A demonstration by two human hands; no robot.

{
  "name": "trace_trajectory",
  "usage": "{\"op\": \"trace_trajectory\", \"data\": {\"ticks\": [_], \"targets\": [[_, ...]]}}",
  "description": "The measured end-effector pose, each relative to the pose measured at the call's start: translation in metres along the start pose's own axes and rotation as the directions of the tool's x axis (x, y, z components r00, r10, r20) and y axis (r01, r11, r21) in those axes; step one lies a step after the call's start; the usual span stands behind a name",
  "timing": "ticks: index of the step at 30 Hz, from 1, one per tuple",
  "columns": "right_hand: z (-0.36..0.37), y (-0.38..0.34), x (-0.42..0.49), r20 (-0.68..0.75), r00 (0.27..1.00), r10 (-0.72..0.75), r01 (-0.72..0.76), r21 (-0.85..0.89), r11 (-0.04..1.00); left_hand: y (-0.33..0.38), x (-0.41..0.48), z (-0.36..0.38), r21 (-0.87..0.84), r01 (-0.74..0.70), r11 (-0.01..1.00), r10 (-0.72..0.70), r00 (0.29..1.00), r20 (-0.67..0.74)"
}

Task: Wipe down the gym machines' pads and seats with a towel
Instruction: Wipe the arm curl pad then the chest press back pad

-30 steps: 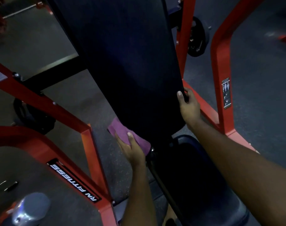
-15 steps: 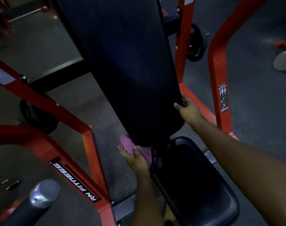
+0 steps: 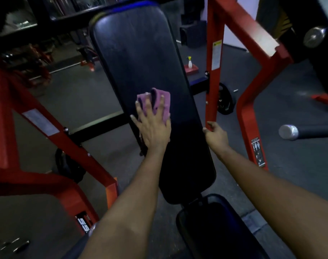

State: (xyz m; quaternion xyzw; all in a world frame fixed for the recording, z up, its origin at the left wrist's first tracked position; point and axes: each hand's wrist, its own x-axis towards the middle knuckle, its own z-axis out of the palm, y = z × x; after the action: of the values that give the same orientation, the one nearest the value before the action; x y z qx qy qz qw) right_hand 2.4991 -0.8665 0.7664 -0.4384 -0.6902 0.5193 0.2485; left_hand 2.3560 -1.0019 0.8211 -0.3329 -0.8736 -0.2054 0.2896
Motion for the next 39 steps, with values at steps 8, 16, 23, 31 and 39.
{"op": "trace_trajectory", "data": {"ticks": [8, 16, 23, 31, 39], "targets": [[0.012, 0.023, 0.030, 0.106, 0.993, 0.054, -0.068, 0.136, 0.988, 0.000, -0.101, 0.071, 0.040, -0.566, 0.824, 0.522, 0.783, 0.339], [0.020, -0.007, 0.045, 0.149, 0.989, 0.011, -0.056, 0.301, 0.952, -0.007, 0.061, 0.014, 0.152, -0.551, 0.821, 0.522, 0.831, 0.192], [0.035, -0.030, 0.048, 0.128, 0.991, -0.039, -0.006, 0.331, 0.943, 0.005, 0.077, 0.007, 0.199, -0.392, 0.898, 0.392, 0.919, 0.042], [0.035, -0.026, 0.060, 0.067, 0.998, -0.011, -0.011, 0.313, 0.950, -0.011, 0.024, 0.027, 0.175, -0.716, 0.675, 0.643, 0.688, 0.336], [0.028, -0.055, 0.047, 0.025, 0.999, 0.027, -0.031, 0.153, 0.988, -0.047, 0.197, -0.064, 0.307, -0.551, 0.776, 0.515, 0.835, 0.196]]}}
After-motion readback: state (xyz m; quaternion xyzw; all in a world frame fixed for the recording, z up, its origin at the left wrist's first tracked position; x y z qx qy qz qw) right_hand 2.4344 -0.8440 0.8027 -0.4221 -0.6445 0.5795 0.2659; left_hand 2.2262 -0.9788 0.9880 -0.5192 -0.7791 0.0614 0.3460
